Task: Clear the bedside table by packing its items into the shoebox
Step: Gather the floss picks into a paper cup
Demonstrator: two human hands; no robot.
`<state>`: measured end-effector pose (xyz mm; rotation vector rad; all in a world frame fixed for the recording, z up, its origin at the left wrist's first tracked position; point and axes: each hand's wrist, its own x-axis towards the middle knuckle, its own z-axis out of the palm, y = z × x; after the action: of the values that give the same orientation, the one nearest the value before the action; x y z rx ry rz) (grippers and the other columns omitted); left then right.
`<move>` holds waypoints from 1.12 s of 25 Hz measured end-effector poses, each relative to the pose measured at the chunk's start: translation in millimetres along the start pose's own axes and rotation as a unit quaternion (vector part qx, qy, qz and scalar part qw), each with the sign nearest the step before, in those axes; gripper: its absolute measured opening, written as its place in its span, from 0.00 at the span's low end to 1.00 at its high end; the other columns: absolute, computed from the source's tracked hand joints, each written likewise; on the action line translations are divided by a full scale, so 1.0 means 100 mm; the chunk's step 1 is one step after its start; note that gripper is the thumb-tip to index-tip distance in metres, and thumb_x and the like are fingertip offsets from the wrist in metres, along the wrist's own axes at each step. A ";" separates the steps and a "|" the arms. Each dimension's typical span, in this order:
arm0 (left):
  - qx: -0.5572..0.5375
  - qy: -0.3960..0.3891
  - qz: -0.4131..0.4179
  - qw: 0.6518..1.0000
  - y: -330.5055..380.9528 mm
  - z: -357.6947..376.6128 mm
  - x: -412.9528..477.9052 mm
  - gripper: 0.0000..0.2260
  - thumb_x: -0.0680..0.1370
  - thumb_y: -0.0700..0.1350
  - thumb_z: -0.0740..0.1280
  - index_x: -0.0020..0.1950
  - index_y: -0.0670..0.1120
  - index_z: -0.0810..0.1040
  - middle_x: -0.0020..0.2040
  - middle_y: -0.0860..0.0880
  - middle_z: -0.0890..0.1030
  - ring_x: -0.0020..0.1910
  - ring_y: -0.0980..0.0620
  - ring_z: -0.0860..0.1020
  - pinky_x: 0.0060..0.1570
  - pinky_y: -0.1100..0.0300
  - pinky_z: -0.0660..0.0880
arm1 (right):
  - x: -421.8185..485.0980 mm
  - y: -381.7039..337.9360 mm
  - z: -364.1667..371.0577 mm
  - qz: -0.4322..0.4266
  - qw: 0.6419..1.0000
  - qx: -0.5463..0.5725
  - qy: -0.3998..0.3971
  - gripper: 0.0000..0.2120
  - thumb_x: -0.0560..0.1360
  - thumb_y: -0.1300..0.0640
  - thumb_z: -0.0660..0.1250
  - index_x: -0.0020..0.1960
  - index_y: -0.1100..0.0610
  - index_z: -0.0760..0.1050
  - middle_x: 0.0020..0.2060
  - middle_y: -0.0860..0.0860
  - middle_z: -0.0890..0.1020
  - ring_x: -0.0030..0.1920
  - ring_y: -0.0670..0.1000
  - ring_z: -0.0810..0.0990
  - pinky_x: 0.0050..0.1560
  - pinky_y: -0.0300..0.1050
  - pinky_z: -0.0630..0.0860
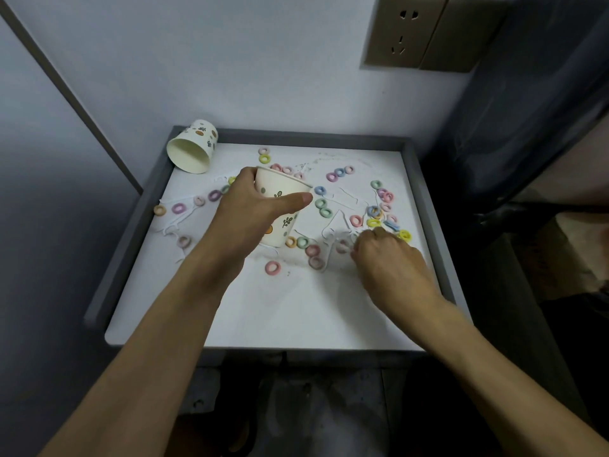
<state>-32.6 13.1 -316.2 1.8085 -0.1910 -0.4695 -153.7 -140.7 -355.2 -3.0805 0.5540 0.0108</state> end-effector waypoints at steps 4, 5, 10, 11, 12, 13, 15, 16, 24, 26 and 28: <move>-0.010 -0.001 -0.002 1.000 0.02 0.02 -0.01 0.22 0.67 0.51 0.79 0.57 0.50 0.76 0.51 0.50 0.84 0.49 0.49 0.84 0.52 0.43 0.81 | 0.20 -0.17 0.14 0.073 0.987 0.139 -0.014 0.05 0.74 0.62 0.59 0.44 0.59 0.74 0.42 0.60 0.80 0.40 0.61 0.75 0.35 0.45 0.65; -0.011 0.000 -0.003 1.000 0.03 0.03 -0.01 0.22 0.67 0.51 0.79 0.57 0.50 0.76 0.51 0.50 0.84 0.49 0.49 0.84 0.52 0.42 0.80 | 0.24 -0.21 0.17 0.087 0.985 0.150 -0.015 0.05 0.73 0.62 0.59 0.41 0.59 0.73 0.41 0.60 0.80 0.37 0.60 0.73 0.35 0.44 0.64; -0.016 0.003 -0.005 1.000 0.04 0.03 0.00 0.22 0.67 0.51 0.79 0.57 0.50 0.76 0.50 0.49 0.84 0.48 0.48 0.83 0.51 0.41 0.81 | 0.30 -0.34 0.17 0.098 0.988 0.122 0.004 0.02 0.74 0.60 0.66 0.44 0.60 0.75 0.45 0.60 0.80 0.44 0.63 0.79 0.37 0.45 0.65; -0.016 0.003 -0.005 1.000 0.04 0.03 0.00 0.22 0.67 0.50 0.79 0.57 0.50 0.76 0.50 0.49 0.84 0.48 0.48 0.84 0.50 0.41 0.81 | 0.31 -0.36 0.15 0.090 0.990 0.105 -0.001 0.04 0.74 0.61 0.66 0.48 0.61 0.76 0.47 0.60 0.80 0.47 0.63 0.79 0.38 0.45 0.65; -0.016 0.002 -0.004 1.000 0.04 0.03 0.00 0.22 0.67 0.50 0.79 0.57 0.50 0.76 0.50 0.49 0.84 0.48 0.48 0.84 0.50 0.42 0.81 | 0.32 -0.37 0.13 0.083 0.993 0.086 -0.008 0.06 0.74 0.63 0.66 0.50 0.61 0.76 0.49 0.60 0.80 0.50 0.63 0.80 0.39 0.46 0.65; -0.013 0.002 -0.002 1.000 0.03 0.03 0.01 0.22 0.67 0.51 0.79 0.57 0.50 0.76 0.49 0.50 0.84 0.47 0.49 0.84 0.50 0.42 0.81 | 0.32 -0.39 0.11 0.079 0.995 0.068 -0.013 0.07 0.74 0.64 0.66 0.52 0.60 0.76 0.51 0.59 0.80 0.51 0.62 0.79 0.41 0.46 0.65; -0.005 0.003 0.000 1.000 0.02 0.03 0.00 0.22 0.67 0.51 0.79 0.56 0.50 0.76 0.49 0.51 0.84 0.47 0.50 0.84 0.51 0.43 0.81 | 0.31 -0.41 0.08 0.071 0.997 0.034 -0.015 0.10 0.74 0.66 0.63 0.54 0.59 0.76 0.52 0.58 0.80 0.53 0.61 0.79 0.42 0.46 0.63; -0.001 0.004 0.002 1.000 0.01 0.02 0.00 0.22 0.67 0.52 0.79 0.56 0.51 0.76 0.49 0.51 0.84 0.47 0.50 0.84 0.51 0.44 0.81 | 0.29 -0.42 0.06 0.064 0.998 0.019 -0.018 0.11 0.74 0.66 0.63 0.54 0.58 0.76 0.52 0.57 0.80 0.54 0.61 0.79 0.43 0.46 0.63; 0.031 0.007 0.008 0.999 -0.04 0.00 0.02 0.21 0.67 0.53 0.79 0.55 0.53 0.75 0.48 0.53 0.83 0.47 0.50 0.83 0.47 0.48 0.81 | 0.23 -0.42 0.07 0.056 0.998 -0.008 -0.028 0.13 0.77 0.68 0.57 0.61 0.64 0.71 0.56 0.58 0.78 0.57 0.59 0.78 0.43 0.46 0.66; 0.034 0.009 0.009 0.999 -0.06 0.00 0.03 0.21 0.66 0.52 0.79 0.54 0.53 0.75 0.47 0.52 0.83 0.47 0.50 0.83 0.46 0.48 0.81 | 0.23 -0.39 0.07 0.067 0.997 0.016 -0.025 0.14 0.77 0.68 0.56 0.61 0.64 0.68 0.56 0.58 0.79 0.56 0.59 0.79 0.42 0.47 0.66; 0.043 0.010 0.015 0.999 -0.07 0.00 0.04 0.20 0.66 0.53 0.79 0.54 0.53 0.75 0.46 0.53 0.83 0.46 0.51 0.82 0.41 0.52 0.81 | 0.24 -0.33 0.04 0.046 0.998 0.038 -0.023 0.14 0.75 0.68 0.58 0.60 0.62 0.67 0.54 0.58 0.79 0.53 0.60 0.80 0.40 0.46 0.65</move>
<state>-29.7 13.3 -323.9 1.8908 -0.2266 -0.4276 -120.0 -118.5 -358.7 -2.9715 0.6763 0.0610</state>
